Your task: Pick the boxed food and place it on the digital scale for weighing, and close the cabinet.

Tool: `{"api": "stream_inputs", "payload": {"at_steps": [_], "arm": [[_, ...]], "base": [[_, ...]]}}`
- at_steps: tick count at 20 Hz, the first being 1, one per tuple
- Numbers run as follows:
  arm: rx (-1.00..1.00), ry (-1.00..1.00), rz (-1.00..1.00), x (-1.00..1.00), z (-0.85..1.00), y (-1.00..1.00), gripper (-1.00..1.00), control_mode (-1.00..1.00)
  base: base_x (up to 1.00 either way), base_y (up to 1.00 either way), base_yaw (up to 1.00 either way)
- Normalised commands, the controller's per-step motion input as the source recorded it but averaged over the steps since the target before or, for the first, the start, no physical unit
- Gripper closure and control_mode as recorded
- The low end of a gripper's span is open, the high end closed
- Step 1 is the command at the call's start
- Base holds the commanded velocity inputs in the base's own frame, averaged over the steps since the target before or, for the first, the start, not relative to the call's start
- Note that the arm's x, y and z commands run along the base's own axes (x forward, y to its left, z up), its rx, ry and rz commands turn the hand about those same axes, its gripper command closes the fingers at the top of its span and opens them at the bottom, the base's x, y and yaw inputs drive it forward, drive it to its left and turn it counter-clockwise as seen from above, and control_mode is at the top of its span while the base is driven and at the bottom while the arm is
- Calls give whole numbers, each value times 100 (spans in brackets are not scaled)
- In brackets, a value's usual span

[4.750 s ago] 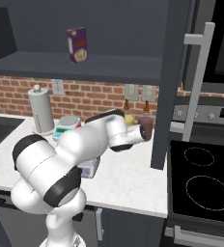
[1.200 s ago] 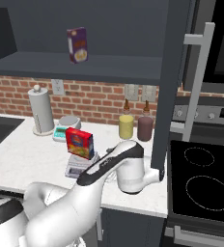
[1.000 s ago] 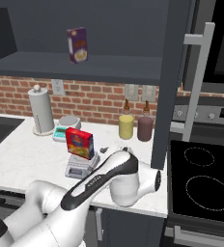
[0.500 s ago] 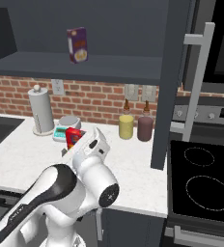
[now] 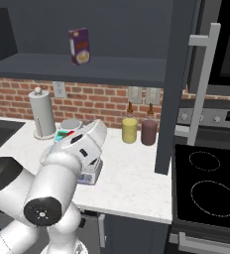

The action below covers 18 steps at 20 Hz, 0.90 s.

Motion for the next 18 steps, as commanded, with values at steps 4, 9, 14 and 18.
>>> {"api": "stream_inputs", "payload": {"at_steps": [4, 9, 14, 18], "arm": [[13, -3, -33, -83, 5, -98, -100, -100], [17, -12, -25, -99, 0, -75, -100, -100], [20, -3, -21, -99, 25, -65, -100, -100], [16, 0, -16, -65, 42, -73, -100, -100]], "base": [[0, 0, 0], [0, 0, 0], [0, 0, 0], [0, 0, 0]]}}
